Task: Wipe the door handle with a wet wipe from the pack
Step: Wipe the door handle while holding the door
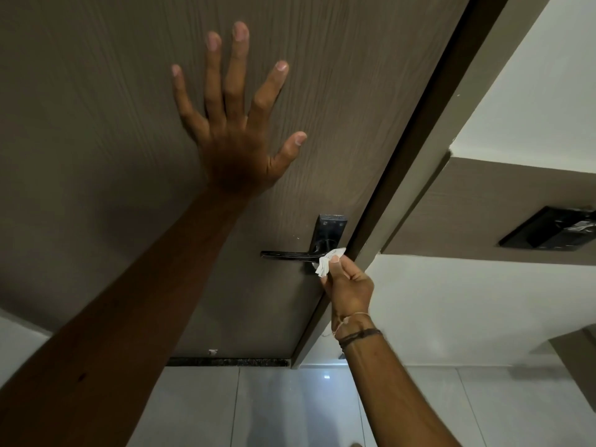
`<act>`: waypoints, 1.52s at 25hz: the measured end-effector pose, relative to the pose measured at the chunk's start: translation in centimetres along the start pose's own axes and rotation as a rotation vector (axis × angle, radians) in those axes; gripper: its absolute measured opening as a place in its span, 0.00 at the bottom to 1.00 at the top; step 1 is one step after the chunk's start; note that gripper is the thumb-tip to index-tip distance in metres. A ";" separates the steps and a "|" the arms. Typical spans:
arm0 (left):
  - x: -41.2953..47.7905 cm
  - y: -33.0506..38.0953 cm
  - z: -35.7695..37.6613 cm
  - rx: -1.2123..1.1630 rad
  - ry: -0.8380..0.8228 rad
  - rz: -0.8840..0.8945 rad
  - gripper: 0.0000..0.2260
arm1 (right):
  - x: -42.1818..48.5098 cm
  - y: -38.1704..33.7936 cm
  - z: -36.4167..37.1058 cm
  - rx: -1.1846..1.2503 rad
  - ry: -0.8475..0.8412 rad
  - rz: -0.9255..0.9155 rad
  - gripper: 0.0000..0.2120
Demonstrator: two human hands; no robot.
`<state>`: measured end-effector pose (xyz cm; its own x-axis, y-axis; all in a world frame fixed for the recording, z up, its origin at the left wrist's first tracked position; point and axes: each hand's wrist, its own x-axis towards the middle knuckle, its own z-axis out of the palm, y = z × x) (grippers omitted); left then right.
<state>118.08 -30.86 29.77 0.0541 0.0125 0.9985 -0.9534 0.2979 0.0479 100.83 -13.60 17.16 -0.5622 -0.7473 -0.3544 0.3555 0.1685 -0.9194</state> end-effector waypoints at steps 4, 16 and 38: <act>0.1 0.1 -0.1 0.008 -0.003 0.001 0.37 | 0.3 0.2 -1.7 -0.910 -0.079 -0.909 0.18; 0.1 -0.3 0.2 -0.021 -0.023 -0.018 0.38 | -0.5 -6.9 1.9 -2.067 -0.446 -1.408 0.20; 0.0 -0.2 0.5 -0.040 0.007 -0.026 0.39 | -3.0 -2.3 7.3 -1.535 -0.586 -1.269 0.06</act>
<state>118.16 -31.38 29.76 0.0808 0.0115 0.9967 -0.9392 0.3358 0.0723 107.15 -16.48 21.59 0.4209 -0.8725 0.2481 -0.8969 -0.4412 -0.0298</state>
